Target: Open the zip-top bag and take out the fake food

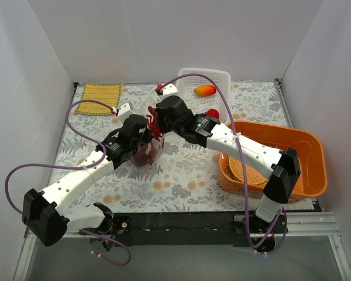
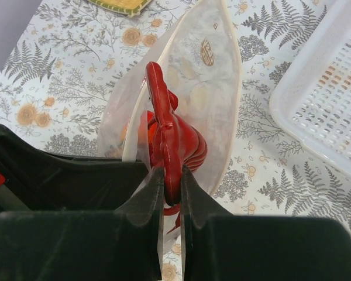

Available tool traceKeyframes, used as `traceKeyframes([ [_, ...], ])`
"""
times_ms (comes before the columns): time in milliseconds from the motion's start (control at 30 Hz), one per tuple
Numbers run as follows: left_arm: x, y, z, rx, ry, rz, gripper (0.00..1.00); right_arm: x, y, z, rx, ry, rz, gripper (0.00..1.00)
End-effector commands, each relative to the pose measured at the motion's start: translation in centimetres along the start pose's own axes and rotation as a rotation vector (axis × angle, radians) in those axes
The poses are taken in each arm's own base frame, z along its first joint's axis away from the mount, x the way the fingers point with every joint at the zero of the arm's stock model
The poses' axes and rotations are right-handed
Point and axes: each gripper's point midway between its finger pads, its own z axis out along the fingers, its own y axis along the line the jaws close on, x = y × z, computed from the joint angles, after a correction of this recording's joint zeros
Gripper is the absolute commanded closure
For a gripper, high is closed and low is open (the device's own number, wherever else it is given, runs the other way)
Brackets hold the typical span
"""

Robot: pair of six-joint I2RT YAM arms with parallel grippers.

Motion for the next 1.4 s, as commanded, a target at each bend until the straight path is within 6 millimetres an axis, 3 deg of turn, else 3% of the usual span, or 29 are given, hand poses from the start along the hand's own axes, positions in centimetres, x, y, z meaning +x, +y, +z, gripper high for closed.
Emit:
traceKeyframes([
  [0,-1.4,-0.7,-1.6,0.039,-0.012,-0.005,1.00,-3.7,0.0,-0.6,0.030,-0.082,-0.031,0.99],
  [267,0.3,1.4,-1.7,-0.002,0.028,0.030,1.00,-5.6,1.1,-0.6,0.001,-0.105,-0.044,0.99],
  [500,-0.7,-0.4,0.3,0.007,0.015,0.030,1.00,-6.2,3.4,-1.8,-0.042,-0.106,-0.057,0.99],
  [600,-0.8,-0.5,1.2,-0.005,0.024,0.031,1.00,-6.0,3.4,-2.1,-0.044,-0.109,-0.059,0.99],
  [800,0.4,0.0,0.0,0.045,0.059,-0.005,1.00,-8.4,0.3,-2.0,0.033,-0.157,-0.068,0.99],
  [933,2.8,1.5,0.2,0.037,0.114,-0.013,1.00,-9.8,0.5,-1.9,0.011,-0.169,-0.072,0.99],
  [1000,3.1,1.6,0.5,0.032,0.114,-0.013,1.00,-10.1,1.3,-2.0,-0.017,-0.170,-0.062,0.99],
  [1133,2.6,1.4,1.9,-0.004,0.092,-0.011,1.00,-9.8,2.2,-2.3,-0.037,-0.169,-0.049,0.99],
  [1367,0.7,1.1,2.1,-0.031,0.035,-0.022,1.00,-10.7,1.7,-3.9,-0.027,-0.198,-0.044,0.99],
])
